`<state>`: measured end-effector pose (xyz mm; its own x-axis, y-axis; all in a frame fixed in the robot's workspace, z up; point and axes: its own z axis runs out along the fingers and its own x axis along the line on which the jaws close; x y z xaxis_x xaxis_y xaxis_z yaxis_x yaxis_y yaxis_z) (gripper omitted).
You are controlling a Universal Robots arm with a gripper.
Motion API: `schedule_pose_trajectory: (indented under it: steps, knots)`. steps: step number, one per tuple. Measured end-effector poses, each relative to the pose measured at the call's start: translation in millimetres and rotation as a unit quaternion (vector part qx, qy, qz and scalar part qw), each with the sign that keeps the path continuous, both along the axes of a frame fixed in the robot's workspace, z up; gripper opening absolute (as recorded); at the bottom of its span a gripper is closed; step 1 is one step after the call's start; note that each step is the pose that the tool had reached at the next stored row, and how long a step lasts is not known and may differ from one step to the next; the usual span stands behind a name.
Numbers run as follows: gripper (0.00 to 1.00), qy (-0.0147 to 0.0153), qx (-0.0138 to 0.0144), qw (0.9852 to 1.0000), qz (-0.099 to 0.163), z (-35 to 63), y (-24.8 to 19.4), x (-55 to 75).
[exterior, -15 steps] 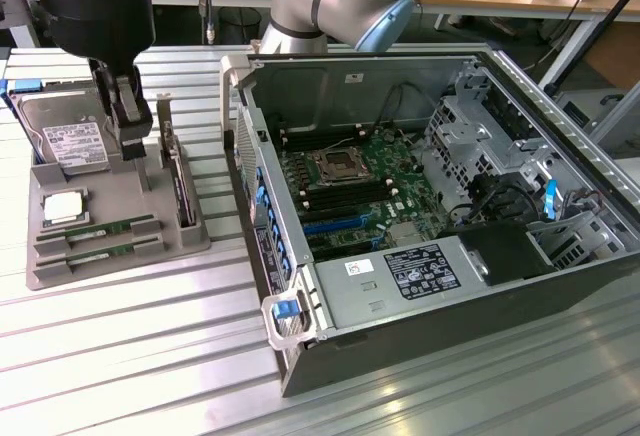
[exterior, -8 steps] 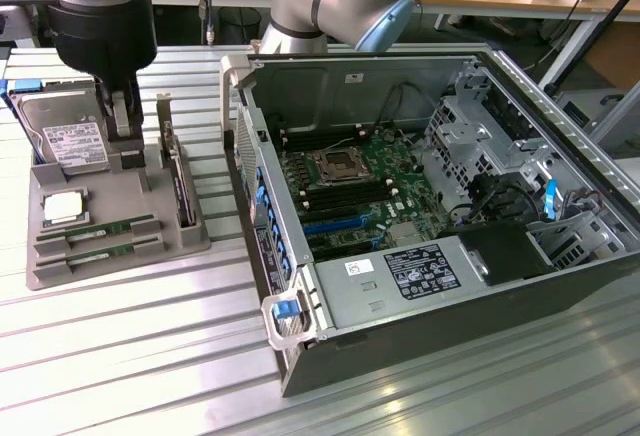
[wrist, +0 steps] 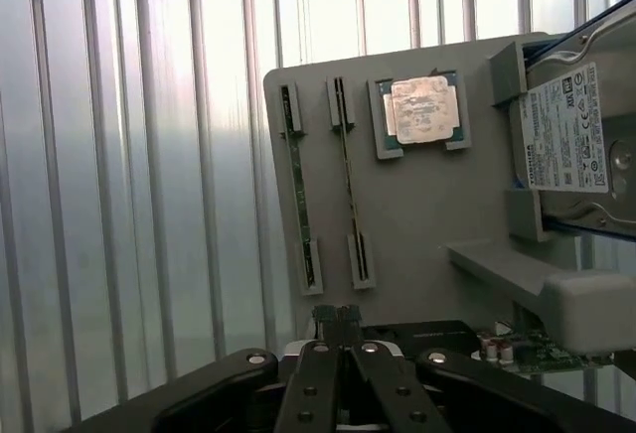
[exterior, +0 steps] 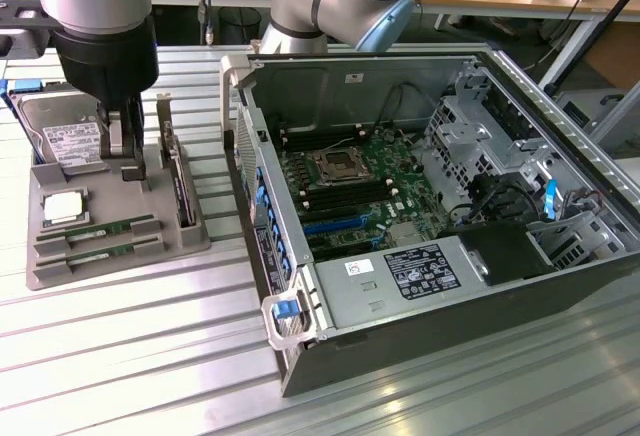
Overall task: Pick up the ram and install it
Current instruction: 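Pick up the ram and move it above insertion slot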
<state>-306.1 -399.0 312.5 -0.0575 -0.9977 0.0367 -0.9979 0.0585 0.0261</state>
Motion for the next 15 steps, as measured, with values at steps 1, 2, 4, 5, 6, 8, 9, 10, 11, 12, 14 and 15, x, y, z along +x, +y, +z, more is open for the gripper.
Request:
schedule_pose_trajectory:
  steps: [1, 2, 4, 5, 6, 8, 9, 10, 11, 12, 14, 15]
  knots:
    - [0.11, 0.0000, 0.0000, 1.0000, 0.000, 0.0, 0.0, 0.0]
    - [0.11, 0.0000, 0.0000, 1.0000, 0.000, 0.0, 0.0, 0.0]
    - [0.11, -0.0001, 0.0000, 1.0000, 0.000, -0.1, 0.0, 0.0]
    - [0.11, -0.0001, 0.0000, 1.0000, 0.000, -0.1, 0.0, 0.0]
    - [0.17, 0.0000, 0.0001, 1.0000, 0.000, -0.1, 0.0, 0.0]
    - [0.30, -0.0001, 0.0001, 1.0000, 0.000, -0.1, 0.0, 0.0]
    - [0.30, -0.0001, 0.0001, 1.0000, 0.000, -0.1, 0.0, 0.0]
    - [0.30, -0.0001, 0.0001, 1.0000, 0.000, -0.1, 0.0, 0.0]
    - [0.30, -0.0002, 0.0002, 1.0000, 0.000, -0.8, 0.0, -0.9]
    - [0.30, -0.0001, 0.0001, 1.0000, 0.000, -1.5, 0.0, -3.7]
    - [0.30, -0.0002, 0.0001, 1.0000, 0.000, -4.2, 0.0, -12.1]
    - [0.30, -0.0002, 0.0001, 1.0000, 0.000, -5.0, 0.0, -13.5]
